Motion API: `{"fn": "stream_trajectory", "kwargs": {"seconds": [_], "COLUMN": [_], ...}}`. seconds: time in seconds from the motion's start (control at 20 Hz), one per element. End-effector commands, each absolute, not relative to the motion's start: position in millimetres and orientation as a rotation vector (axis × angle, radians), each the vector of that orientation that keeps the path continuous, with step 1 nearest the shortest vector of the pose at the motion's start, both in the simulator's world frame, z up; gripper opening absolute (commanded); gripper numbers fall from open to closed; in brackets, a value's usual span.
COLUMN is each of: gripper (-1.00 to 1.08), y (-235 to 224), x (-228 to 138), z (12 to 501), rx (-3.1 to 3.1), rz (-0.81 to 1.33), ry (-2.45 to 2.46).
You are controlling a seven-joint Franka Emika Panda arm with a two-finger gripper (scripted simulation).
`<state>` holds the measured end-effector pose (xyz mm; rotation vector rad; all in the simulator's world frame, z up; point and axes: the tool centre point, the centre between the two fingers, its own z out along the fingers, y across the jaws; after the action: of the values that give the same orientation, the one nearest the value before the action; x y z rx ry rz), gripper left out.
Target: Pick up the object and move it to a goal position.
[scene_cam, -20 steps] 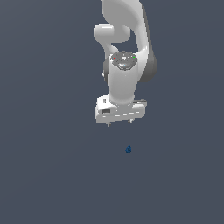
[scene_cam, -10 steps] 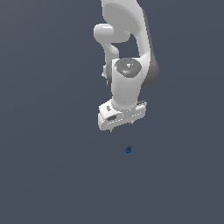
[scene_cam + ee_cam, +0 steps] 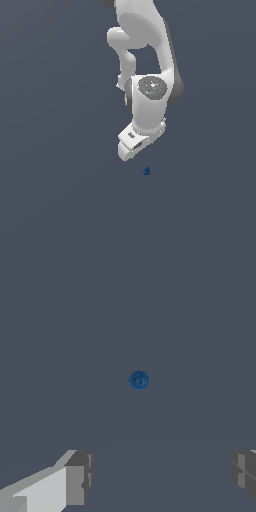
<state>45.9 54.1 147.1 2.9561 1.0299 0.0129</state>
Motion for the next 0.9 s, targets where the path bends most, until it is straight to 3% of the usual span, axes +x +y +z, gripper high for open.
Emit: {"fn": "stream_trajectory", "kwargs": {"seconds": [0.0,0.85], "gripper": [1.0,1.0], "y": [57.0,75.4], "x": [49.4,71.0], "z": [142.7,113.9], "rx": [2.913,2.534], "rz": [0.009,-0.007], "ry": [1.144,1.843]}}
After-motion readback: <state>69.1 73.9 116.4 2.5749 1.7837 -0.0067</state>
